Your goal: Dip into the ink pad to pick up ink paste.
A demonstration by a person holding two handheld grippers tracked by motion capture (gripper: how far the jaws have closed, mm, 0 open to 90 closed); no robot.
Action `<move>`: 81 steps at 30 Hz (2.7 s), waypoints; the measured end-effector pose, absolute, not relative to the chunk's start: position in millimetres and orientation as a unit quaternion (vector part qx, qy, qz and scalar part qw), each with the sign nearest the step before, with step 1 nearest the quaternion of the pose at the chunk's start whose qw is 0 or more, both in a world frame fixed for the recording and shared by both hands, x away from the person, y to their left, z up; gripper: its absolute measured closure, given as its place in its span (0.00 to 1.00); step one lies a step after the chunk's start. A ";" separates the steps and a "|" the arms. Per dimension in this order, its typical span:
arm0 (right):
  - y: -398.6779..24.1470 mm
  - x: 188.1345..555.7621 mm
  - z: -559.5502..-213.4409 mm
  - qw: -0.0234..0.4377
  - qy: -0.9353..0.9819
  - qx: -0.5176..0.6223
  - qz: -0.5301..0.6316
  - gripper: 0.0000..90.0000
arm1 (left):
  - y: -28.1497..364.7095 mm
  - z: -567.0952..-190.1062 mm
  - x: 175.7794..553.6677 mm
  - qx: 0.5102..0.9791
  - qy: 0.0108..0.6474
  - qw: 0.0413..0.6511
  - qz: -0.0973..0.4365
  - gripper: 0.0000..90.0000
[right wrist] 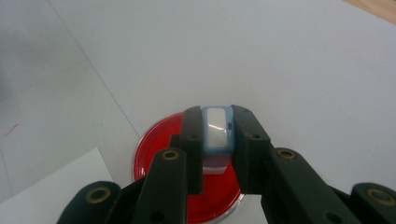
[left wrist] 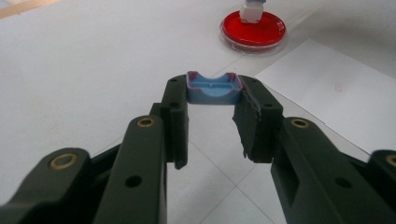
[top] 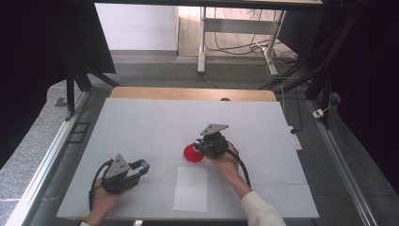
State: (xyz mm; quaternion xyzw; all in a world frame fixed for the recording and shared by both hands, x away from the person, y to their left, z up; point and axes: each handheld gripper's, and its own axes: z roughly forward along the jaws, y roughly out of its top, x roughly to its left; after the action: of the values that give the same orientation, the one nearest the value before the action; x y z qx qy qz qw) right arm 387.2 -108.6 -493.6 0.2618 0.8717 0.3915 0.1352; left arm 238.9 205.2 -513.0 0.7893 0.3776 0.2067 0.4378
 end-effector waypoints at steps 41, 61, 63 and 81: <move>-104.7 385.5 -499.1 0.146 0.876 0.259 0.381 0.84 | 202.8 -514.0 238.3 0.792 0.373 0.437 0.205 0.73; -113.1 379.5 -484.7 0.138 0.857 0.262 0.423 0.84 | 203.7 -513.3 238.3 0.791 0.374 0.439 0.206 0.73; -112.3 378.4 -484.5 0.137 0.857 0.259 0.425 0.84 | 203.8 -513.1 238.2 0.790 0.374 0.439 0.207 0.73; -105.5 377.0 -490.7 0.142 0.877 0.249 0.386 0.84 | 203.9 -513.6 238.5 0.791 0.374 0.437 0.206 0.73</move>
State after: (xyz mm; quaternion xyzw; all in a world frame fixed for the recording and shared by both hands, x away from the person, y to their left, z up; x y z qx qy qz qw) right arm 377.0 -105.5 -490.7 0.2491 0.8770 0.3856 0.1416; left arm 238.5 203.9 -513.6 0.7914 0.3739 0.2063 0.4373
